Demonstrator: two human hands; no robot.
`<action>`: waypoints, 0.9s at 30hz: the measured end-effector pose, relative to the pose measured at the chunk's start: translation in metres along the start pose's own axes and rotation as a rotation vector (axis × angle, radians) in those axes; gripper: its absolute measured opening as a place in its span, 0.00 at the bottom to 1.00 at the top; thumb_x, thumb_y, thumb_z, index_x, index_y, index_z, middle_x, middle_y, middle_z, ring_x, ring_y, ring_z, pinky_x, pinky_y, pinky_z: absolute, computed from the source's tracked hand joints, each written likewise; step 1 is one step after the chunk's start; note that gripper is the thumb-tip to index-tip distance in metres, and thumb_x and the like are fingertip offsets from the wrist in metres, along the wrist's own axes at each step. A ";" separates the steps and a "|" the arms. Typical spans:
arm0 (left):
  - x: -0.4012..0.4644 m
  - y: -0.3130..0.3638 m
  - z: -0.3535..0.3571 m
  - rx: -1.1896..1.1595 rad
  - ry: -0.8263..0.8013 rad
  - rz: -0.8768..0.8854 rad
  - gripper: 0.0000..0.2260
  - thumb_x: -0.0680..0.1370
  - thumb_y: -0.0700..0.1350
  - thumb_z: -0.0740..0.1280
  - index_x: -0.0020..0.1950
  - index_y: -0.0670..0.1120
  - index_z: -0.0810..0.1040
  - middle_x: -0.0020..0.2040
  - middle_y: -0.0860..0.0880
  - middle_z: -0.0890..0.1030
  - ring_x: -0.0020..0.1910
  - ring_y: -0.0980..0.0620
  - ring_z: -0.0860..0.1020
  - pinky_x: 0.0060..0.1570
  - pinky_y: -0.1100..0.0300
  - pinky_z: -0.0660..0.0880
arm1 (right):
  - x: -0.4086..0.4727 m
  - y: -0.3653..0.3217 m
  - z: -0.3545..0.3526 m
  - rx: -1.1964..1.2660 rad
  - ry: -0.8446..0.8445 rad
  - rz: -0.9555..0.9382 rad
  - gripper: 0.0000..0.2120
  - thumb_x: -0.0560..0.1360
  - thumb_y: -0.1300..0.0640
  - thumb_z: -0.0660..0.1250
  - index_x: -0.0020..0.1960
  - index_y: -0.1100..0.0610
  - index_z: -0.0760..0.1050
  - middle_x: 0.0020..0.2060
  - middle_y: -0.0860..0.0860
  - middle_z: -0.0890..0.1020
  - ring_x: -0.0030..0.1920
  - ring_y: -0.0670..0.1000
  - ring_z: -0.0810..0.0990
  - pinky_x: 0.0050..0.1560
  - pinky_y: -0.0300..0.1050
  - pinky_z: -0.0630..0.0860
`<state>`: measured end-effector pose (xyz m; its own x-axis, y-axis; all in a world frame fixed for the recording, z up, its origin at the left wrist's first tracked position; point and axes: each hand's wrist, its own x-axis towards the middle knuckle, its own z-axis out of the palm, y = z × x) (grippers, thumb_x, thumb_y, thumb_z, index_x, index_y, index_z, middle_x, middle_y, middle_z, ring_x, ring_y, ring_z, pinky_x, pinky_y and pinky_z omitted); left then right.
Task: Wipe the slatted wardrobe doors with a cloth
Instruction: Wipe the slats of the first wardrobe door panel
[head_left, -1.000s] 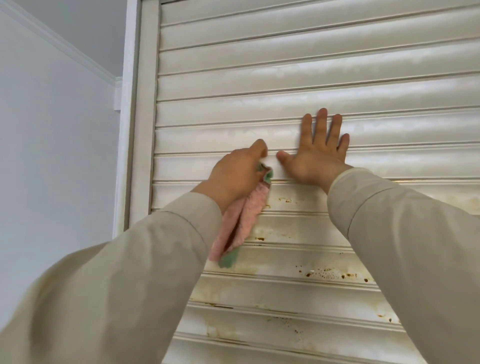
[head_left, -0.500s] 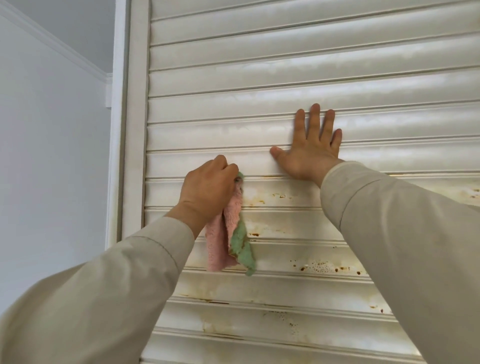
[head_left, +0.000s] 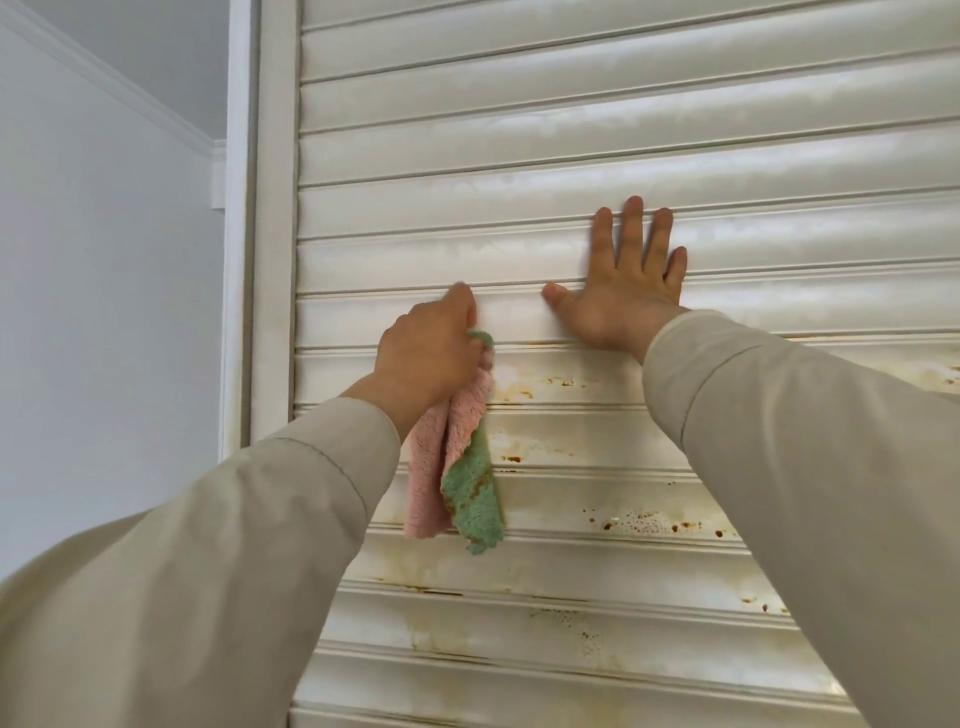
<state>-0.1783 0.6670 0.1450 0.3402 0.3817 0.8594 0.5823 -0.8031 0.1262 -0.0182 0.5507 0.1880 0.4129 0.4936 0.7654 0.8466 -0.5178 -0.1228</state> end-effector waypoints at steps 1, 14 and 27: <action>0.001 0.002 -0.001 -0.020 0.006 -0.014 0.09 0.78 0.47 0.67 0.55 0.51 0.70 0.48 0.50 0.75 0.47 0.45 0.74 0.43 0.54 0.69 | 0.000 0.000 0.000 -0.001 0.000 -0.001 0.45 0.76 0.29 0.50 0.78 0.50 0.29 0.75 0.53 0.26 0.74 0.60 0.24 0.75 0.61 0.33; -0.005 -0.015 0.011 0.143 0.178 0.446 0.04 0.76 0.39 0.69 0.46 0.42 0.85 0.43 0.45 0.78 0.47 0.42 0.75 0.38 0.51 0.74 | 0.000 0.000 0.000 -0.002 0.004 0.001 0.45 0.76 0.30 0.51 0.78 0.50 0.29 0.75 0.53 0.26 0.74 0.60 0.24 0.75 0.61 0.33; 0.018 0.013 -0.017 0.121 -0.109 -0.207 0.21 0.71 0.60 0.74 0.51 0.46 0.72 0.54 0.44 0.79 0.55 0.39 0.78 0.46 0.53 0.71 | 0.001 0.000 0.002 0.004 0.029 -0.007 0.45 0.77 0.30 0.51 0.78 0.51 0.29 0.76 0.53 0.27 0.74 0.61 0.24 0.75 0.62 0.32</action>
<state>-0.1768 0.6558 0.1704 0.2785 0.5847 0.7619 0.7294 -0.6448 0.2283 -0.0172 0.5527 0.1871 0.3975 0.4768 0.7840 0.8506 -0.5119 -0.1200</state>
